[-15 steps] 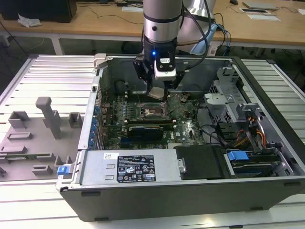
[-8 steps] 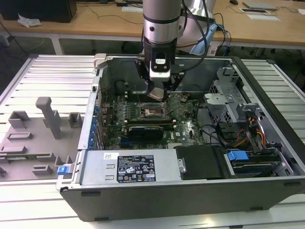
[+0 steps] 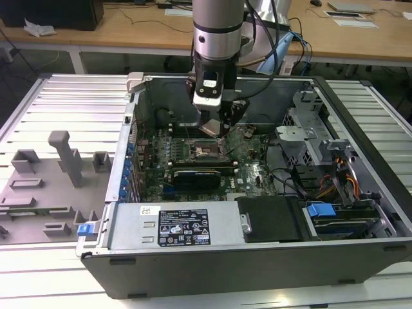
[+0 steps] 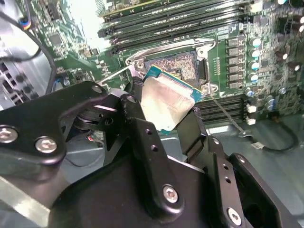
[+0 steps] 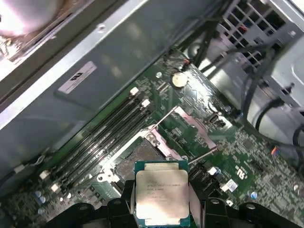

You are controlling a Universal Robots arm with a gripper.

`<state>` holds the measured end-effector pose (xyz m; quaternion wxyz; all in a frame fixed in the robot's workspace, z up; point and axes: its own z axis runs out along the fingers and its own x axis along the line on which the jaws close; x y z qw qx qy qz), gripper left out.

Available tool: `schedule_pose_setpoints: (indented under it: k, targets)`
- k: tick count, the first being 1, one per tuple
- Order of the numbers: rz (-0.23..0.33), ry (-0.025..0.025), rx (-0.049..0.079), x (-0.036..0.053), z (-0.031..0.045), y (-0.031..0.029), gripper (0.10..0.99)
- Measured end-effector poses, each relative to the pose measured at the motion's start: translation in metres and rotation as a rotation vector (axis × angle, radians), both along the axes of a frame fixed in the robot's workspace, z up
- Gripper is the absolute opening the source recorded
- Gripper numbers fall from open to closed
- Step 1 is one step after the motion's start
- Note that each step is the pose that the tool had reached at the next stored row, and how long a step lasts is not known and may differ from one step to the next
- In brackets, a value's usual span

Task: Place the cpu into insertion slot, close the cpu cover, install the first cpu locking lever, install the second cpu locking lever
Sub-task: 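Place the cpu into insertion slot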

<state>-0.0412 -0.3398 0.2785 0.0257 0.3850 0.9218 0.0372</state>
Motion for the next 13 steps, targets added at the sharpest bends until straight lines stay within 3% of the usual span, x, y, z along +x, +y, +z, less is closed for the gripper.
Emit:
schedule_pose_setpoints:
  k: [7, 13]
  targets:
    - [-0.193, 0.0, 0.0, 0.0, -0.0027, 0.0, 0.541]
    - [-0.302, 0.0, 0.0, 0.0, -0.0041, 0.0, 0.541]
